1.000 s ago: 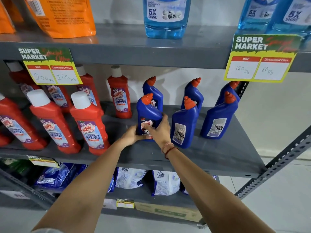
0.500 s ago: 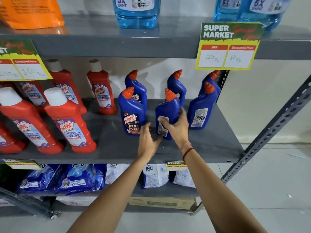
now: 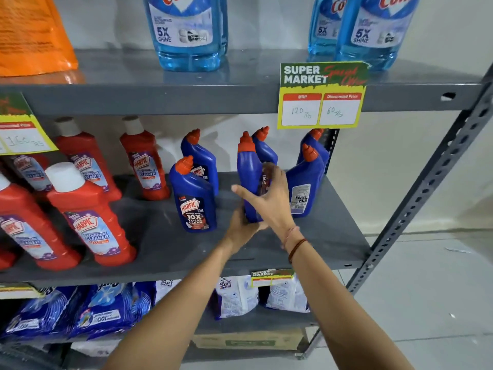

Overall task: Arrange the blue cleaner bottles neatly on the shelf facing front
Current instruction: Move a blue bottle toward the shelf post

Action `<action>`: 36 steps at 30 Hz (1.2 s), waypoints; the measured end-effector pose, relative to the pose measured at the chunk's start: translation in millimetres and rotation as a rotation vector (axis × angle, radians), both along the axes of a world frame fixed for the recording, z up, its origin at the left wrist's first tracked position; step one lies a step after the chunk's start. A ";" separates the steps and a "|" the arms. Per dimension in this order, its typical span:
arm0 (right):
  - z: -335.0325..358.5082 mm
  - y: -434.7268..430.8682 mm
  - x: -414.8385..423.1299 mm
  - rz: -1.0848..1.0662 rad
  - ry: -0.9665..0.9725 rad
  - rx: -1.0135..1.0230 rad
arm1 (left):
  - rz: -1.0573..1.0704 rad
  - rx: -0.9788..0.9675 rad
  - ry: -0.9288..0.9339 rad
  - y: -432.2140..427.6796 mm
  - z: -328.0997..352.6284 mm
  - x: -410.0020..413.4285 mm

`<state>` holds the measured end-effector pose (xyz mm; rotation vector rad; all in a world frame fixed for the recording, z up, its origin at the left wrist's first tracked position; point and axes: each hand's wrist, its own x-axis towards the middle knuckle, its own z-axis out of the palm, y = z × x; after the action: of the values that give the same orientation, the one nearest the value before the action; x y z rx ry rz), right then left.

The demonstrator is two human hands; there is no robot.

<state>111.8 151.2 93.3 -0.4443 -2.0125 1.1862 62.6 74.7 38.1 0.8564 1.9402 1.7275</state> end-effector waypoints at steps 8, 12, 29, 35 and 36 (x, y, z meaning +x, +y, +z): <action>-14.6 41.3 -0.8 -0.012 -0.018 -0.222 | -0.199 -0.170 -0.028 -7.7 2.6 -32.8; -32.7 36.3 -12.4 -0.090 0.046 -0.151 | -0.089 -0.365 0.124 8.5 -8.4 -45.1; -55.5 71.0 30.8 -0.293 0.210 -0.186 | 0.401 -0.069 0.400 -5.5 -41.0 -2.1; -40.9 133.7 35.2 -0.114 -0.060 -0.228 | -0.005 -0.171 0.461 37.0 -34.6 35.5; -39.7 139.8 32.6 -0.048 -0.128 -0.224 | -0.017 -0.195 0.449 47.7 -33.1 39.6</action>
<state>144.4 290.9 53.6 -0.6916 -1.9710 1.3905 102.2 122.3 5.0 1.2627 2.3264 1.3892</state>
